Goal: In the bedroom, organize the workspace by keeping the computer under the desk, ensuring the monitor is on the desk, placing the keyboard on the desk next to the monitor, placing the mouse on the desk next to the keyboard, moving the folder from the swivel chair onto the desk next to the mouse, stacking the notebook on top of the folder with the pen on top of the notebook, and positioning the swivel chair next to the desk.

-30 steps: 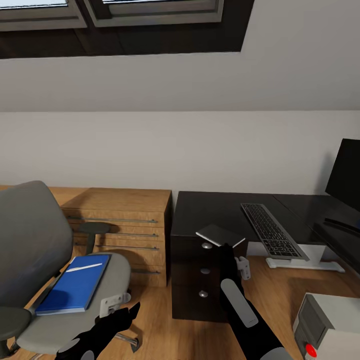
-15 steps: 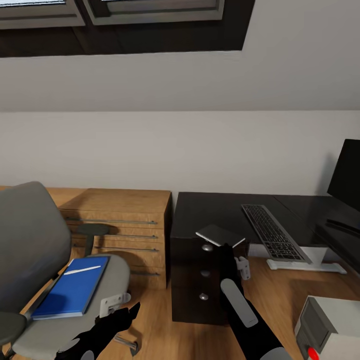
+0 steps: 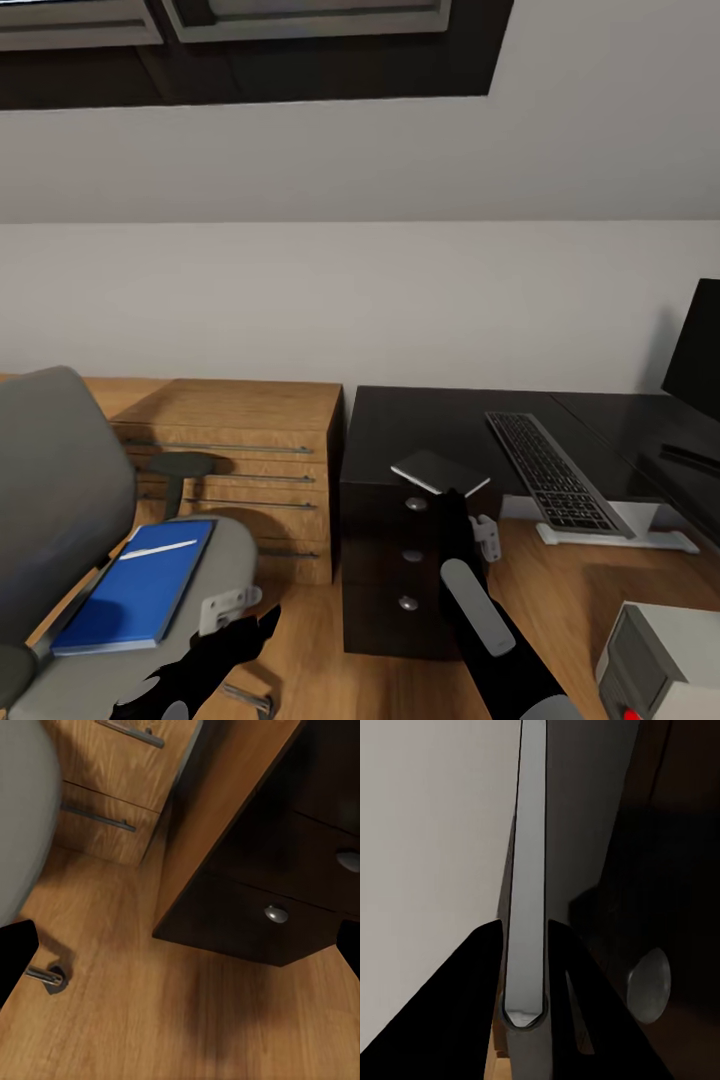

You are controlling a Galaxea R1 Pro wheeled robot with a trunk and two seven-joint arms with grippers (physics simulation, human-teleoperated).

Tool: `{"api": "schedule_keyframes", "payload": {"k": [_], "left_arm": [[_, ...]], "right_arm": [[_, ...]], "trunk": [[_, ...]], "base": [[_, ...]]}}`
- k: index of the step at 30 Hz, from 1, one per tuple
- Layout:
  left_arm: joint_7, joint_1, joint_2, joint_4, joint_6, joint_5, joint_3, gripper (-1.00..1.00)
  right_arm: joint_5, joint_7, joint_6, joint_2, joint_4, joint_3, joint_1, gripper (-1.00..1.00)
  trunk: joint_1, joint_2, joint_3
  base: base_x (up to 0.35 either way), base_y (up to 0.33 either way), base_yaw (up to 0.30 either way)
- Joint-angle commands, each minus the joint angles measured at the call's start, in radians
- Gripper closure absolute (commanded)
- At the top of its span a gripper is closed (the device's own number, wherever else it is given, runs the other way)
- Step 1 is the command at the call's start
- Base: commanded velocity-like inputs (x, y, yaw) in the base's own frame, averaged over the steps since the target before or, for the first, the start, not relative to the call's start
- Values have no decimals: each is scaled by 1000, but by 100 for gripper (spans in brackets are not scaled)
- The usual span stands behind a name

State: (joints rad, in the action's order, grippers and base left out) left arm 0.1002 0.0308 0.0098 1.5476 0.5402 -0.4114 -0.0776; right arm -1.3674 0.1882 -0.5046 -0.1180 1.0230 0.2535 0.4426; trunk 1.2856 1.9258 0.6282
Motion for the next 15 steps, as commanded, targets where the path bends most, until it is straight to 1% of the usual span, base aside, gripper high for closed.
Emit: {"api": "schedule_keyframes", "payload": {"k": [1, 6, 15], "left_arm": [[10, 0, 1, 2, 3, -11, -2, -100], [10, 0, 1, 2, 3, -10, -2, -100], [11, 0, 1, 2, 3, -11, -2, -100]], "right_arm": [[-4, 1, -6, 1, 0, 3, 1, 100], [-3, 3, -3, 2, -2, 3, 1, 100], [-2, 3, -2, 3, -3, 3, 1, 100]], "trunk": [[0, 0, 1], [0, 0, 1], [0, 0, 1]], "base": [[139, 0, 0], [77, 0, 0], [11, 0, 0]]}}
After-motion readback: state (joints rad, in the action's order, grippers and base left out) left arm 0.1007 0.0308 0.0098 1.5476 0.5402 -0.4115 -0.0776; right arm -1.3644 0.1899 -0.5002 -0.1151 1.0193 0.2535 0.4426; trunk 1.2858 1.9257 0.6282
